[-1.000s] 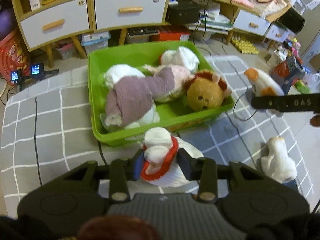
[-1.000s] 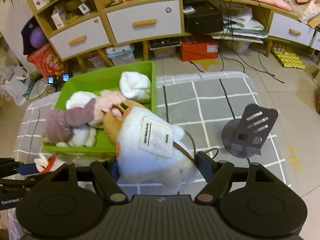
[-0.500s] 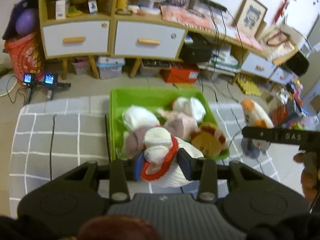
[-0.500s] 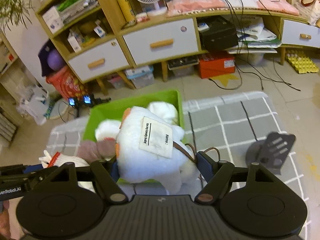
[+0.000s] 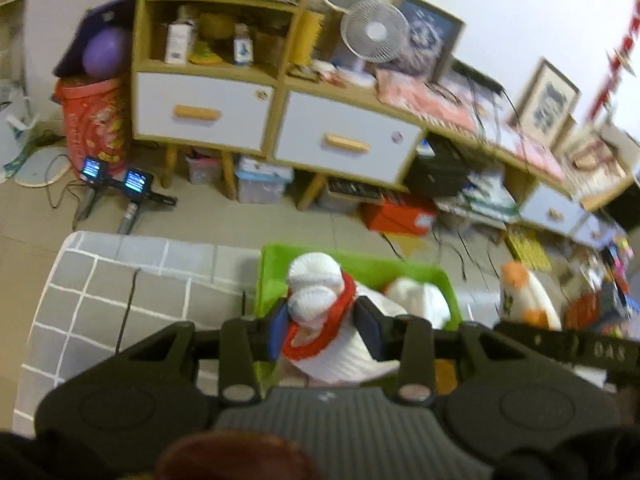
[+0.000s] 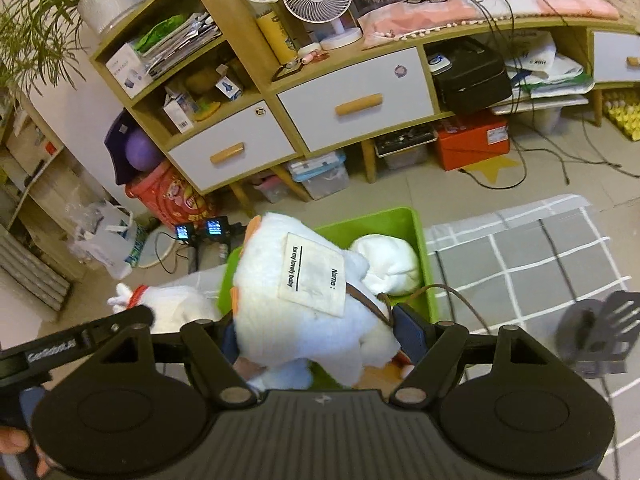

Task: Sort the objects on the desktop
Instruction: 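Carry the glove and duck plush into the green tray and open both tools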

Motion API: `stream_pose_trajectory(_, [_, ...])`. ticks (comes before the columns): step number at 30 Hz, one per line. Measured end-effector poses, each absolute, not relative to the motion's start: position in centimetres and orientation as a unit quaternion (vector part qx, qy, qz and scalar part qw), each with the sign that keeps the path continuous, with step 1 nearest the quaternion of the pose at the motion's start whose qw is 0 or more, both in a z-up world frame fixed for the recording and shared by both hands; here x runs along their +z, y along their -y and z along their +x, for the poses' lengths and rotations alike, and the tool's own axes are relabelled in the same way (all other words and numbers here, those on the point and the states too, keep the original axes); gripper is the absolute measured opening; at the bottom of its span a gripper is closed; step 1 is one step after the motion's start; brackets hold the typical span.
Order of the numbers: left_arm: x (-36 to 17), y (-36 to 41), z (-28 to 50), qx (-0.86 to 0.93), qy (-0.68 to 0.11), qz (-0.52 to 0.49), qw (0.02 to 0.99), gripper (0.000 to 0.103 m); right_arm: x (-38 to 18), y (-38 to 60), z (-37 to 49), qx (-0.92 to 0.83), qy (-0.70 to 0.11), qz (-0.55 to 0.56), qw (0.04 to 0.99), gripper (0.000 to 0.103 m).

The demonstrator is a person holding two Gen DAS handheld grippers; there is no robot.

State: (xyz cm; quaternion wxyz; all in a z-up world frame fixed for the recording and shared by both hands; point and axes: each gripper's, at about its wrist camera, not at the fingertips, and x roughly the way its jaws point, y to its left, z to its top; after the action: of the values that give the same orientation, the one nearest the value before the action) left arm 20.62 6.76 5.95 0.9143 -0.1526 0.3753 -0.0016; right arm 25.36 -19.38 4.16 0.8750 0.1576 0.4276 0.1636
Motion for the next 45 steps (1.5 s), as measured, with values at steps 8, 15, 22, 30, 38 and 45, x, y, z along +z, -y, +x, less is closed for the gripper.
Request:
stream_pose_trajectory(8, [4.0, -5.4, 23.2, 0.024, -0.326, -0.143, 0.934, 0.034, 2.2, 17.5, 27.6, 0.179, -0.411, 0.203, 0.871, 0.075])
stream_pose_trajectory(15, [0.8, -6.6, 25.0, 0.025, -0.323, -0.181, 0.929, 0.033, -1.3, 15.9, 29.9, 0.162, -0.423, 0.214, 0.865, 0.076])
stream_pose_trajectory(22, [-2.6, -8.3, 25.5, 0.033, -0.338, -0.215, 0.916, 0.038, -3.2, 15.7, 30.9, 0.152, -0.424, 0.223, 0.864, 0.079])
stream_pose_trajectory(30, [-3.1, -8.9, 25.4, 0.031, -0.338, -0.239, 0.91, 0.072, -3.2, 15.1, 31.0, 0.152, -0.429, 0.21, 0.865, 0.086])
stream_pose_trajectory(38, [-1.9, -8.5, 25.6, 0.031, -0.364, -0.239, 0.9, 0.095, -3.1, 15.7, 30.9, 0.149, -0.437, 0.227, 0.857, 0.091])
stream_pose_trajectory(45, [-1.1, -8.2, 25.4, 0.012, -0.382, -0.233, 0.894, 0.101, -1.8, 16.5, 30.5, 0.147, -0.425, 0.238, 0.861, 0.092])
